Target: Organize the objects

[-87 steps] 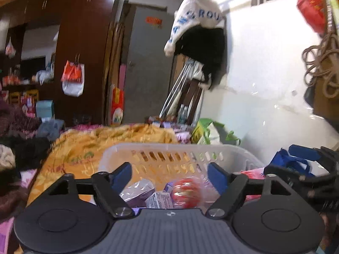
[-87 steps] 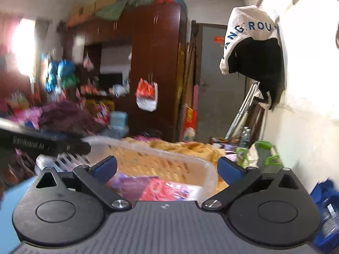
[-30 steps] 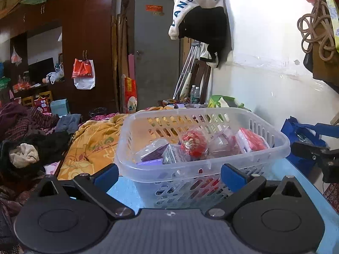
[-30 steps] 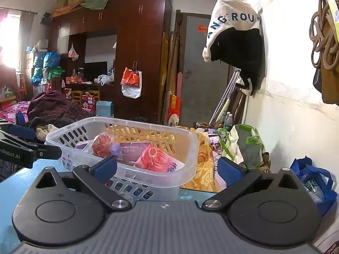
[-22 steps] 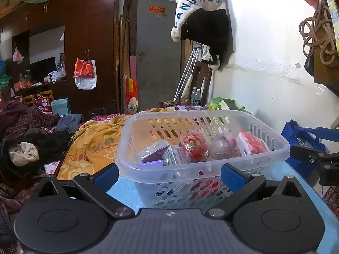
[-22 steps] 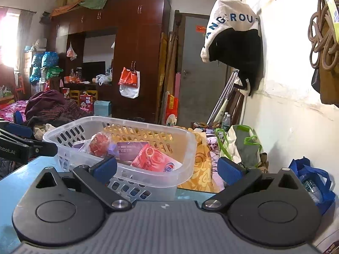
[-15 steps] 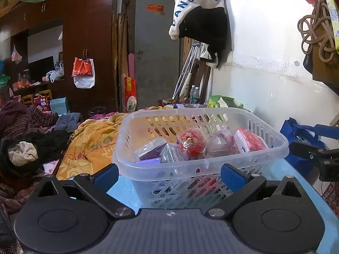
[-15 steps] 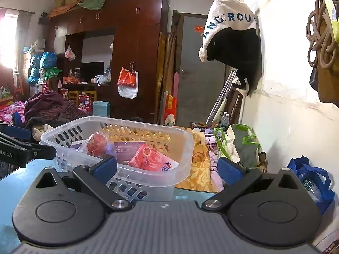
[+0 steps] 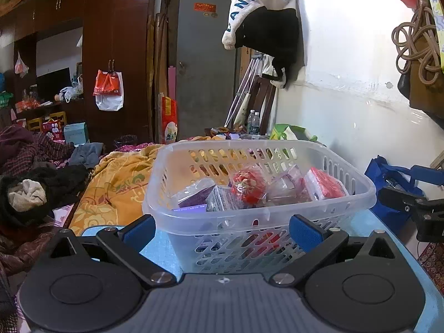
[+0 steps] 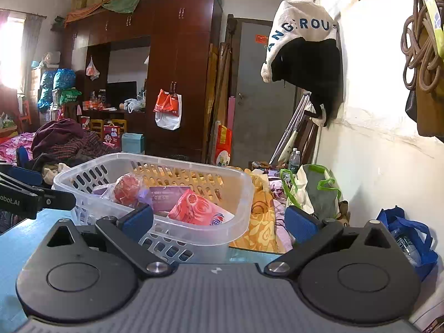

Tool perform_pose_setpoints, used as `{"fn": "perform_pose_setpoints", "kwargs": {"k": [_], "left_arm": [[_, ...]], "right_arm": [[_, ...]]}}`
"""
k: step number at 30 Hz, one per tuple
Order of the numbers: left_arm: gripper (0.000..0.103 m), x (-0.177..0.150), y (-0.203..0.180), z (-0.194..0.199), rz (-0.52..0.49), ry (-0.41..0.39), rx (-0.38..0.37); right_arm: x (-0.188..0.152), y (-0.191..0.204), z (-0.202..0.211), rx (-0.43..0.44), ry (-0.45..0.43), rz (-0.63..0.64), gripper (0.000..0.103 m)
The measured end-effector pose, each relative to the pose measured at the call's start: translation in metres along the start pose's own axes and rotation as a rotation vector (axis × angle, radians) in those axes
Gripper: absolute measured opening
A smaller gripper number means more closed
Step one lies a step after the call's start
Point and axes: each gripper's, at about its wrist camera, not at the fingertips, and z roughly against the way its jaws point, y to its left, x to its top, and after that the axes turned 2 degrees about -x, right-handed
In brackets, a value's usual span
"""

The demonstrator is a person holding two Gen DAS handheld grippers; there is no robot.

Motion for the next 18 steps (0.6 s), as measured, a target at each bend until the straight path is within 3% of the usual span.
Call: {"fn": "perform_pose_setpoints", "kwargs": {"k": [18], "left_arm": [[0.103, -0.0022, -0.0049, -0.0028, -0.006, 0.005, 0.001]], "right_arm": [[-0.0006, -0.0011, 0.0002, 0.000, 0.001, -0.003, 0.103]]}}
